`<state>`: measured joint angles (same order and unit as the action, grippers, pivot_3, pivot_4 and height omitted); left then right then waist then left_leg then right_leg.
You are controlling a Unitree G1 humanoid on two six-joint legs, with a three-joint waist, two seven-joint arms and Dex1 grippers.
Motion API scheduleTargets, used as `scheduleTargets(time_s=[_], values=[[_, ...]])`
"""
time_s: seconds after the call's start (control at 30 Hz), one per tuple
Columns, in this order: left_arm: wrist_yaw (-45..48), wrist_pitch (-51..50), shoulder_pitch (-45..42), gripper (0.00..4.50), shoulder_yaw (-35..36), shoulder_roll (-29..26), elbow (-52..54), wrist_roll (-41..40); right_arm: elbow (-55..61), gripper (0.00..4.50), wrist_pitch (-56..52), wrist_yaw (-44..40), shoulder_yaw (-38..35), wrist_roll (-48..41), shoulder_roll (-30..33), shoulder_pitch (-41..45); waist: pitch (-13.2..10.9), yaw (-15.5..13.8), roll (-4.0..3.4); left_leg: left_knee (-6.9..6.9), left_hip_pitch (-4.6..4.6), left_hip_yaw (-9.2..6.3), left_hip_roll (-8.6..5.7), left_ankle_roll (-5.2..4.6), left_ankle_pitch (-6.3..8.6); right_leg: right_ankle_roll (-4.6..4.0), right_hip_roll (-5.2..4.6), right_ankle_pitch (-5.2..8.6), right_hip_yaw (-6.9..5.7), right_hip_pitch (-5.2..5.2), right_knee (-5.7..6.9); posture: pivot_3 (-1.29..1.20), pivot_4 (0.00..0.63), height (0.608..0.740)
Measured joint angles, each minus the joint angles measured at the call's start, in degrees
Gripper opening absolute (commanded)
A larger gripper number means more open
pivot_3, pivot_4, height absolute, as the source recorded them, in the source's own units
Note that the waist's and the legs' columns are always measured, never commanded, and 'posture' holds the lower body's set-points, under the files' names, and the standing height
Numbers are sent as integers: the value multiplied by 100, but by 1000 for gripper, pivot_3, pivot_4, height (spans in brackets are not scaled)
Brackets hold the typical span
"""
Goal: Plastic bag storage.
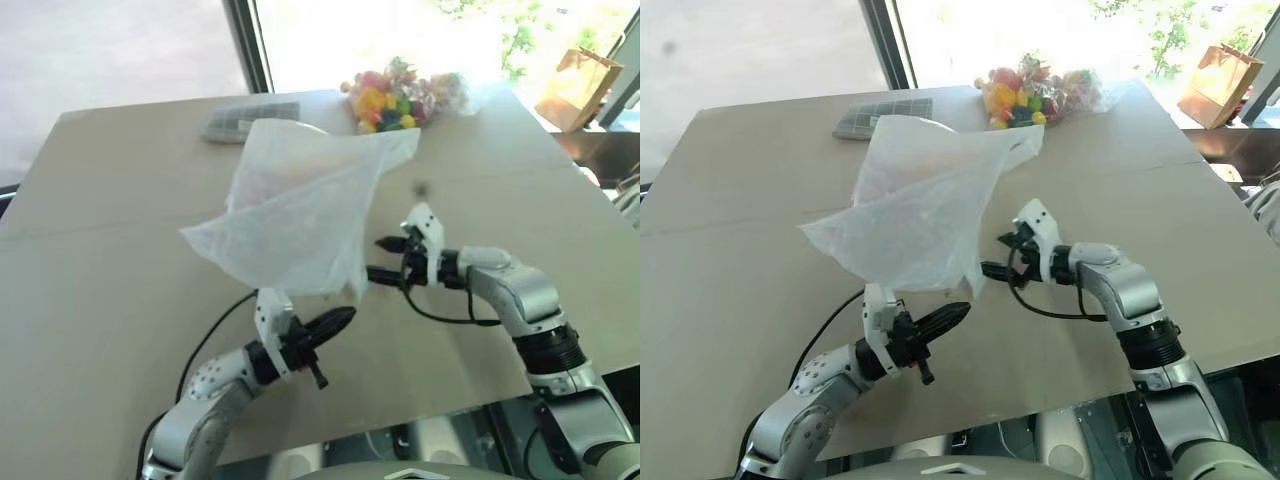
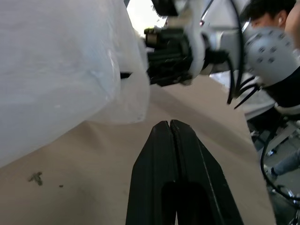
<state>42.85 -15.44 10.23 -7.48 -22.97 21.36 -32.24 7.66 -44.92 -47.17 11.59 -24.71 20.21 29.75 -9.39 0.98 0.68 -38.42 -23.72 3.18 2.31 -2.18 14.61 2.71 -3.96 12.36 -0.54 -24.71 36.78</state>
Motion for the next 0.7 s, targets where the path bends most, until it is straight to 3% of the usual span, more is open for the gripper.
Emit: scheduleTargets(time_s=[0.33, 0.47, 0.57, 0.7], values=[[-479, 924, 127, 0, -3, 436, -213, 1026, 912, 4446, -760, 121, 10, -599, -14, 117, 2, -37, 3, -1, -1, -21, -3, 0, 0, -2, -3, 0, -11, 3, 0, 0, 150, 740], [-398, 668, 305, 0, -73, 465, 313, 511, 722, 4446, -686, 339, 58, -416, -27, 180, 2, -31, 5, -2, -2, -20, -4, 0, 0, -2, -5, 0, -10, 4, 0, 0, 150, 740], [-231, 616, 341, 834, -94, 348, 520, 368, 541, 4500, -611, 487, 95, -300, -155, 226, 2, -28, 4, -2, -1, -21, -4, 0, 0, -2, -3, 1, -10, 3, 2, 0, 150, 740], [-215, 834, 399, 2586, 76, 367, 552, 345, 394, 4500, -564, 638, 117, -212, -286, 275, 2, -25, 5, -2, -2, -22, -3, 0, 0, -1, -1, 0, -11, 3, 2, 0, 150, 740]])
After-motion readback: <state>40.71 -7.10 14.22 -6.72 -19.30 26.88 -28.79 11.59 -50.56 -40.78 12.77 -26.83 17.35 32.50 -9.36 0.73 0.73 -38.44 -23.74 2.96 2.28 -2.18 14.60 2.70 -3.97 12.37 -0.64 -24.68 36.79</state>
